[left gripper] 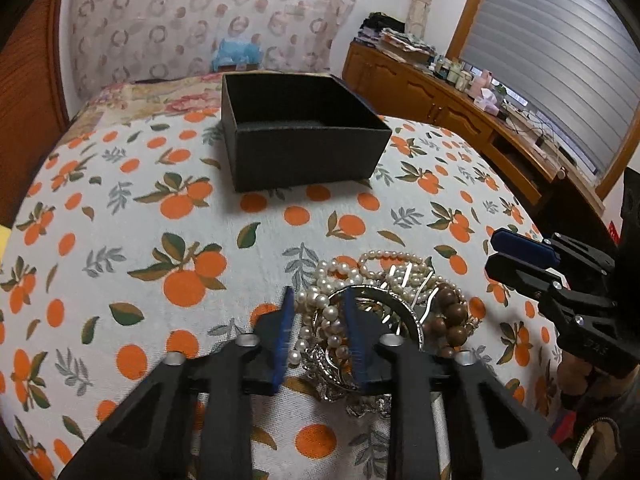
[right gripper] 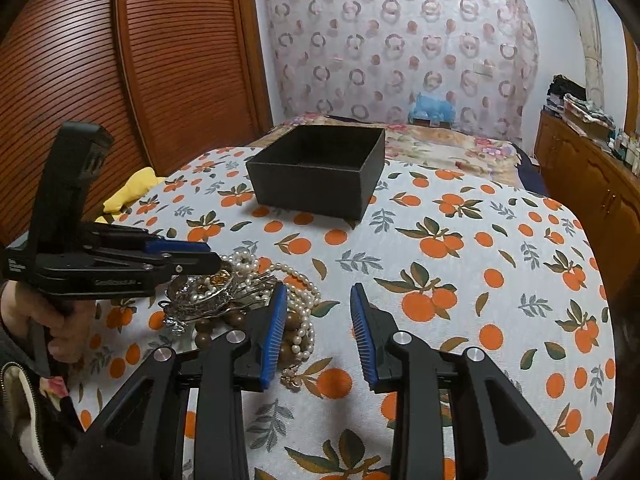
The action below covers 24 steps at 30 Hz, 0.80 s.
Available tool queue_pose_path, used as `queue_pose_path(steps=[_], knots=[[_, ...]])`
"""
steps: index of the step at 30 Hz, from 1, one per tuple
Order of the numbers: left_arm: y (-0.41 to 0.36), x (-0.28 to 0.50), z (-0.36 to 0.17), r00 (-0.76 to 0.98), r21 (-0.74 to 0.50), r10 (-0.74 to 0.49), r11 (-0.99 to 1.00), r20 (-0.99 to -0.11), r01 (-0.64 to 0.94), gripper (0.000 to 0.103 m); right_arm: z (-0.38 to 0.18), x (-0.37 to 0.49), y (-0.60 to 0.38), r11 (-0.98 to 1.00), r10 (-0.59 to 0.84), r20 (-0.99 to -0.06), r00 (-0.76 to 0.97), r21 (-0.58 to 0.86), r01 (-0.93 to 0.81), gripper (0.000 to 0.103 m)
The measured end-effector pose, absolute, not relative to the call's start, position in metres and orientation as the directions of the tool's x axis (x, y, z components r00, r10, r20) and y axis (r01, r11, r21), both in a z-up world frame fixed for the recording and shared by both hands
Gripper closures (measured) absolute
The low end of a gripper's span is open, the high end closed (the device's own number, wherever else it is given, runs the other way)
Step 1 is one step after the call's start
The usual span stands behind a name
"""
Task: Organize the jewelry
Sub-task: 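Return the left tool to the pile and grasp the pearl necklace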
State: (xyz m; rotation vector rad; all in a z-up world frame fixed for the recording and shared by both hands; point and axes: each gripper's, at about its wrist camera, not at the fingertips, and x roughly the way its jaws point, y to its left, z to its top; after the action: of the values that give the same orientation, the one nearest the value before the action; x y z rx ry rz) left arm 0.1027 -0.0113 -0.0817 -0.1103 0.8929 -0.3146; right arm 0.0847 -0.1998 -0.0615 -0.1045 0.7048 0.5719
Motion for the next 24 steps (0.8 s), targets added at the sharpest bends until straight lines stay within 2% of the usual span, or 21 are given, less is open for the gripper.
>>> queue_pose_path(steps=[3,24], knots=[[-0.007,0.100,-0.080,0.593,-0.243,-0.327,0.945,-0.736,0.219,0.096,-0.064,0.083,-0.195,0.839,0.461,-0.643,0.611,0.093,-0.536,0.068],[0.050,0.063,-0.028,0.744,-0.227,-0.242,0.966,-0.623,0.125,0.096,-0.060,0.080,-0.175,0.818,0.480,-0.644,0.596,0.082,-0.570,0.068]])
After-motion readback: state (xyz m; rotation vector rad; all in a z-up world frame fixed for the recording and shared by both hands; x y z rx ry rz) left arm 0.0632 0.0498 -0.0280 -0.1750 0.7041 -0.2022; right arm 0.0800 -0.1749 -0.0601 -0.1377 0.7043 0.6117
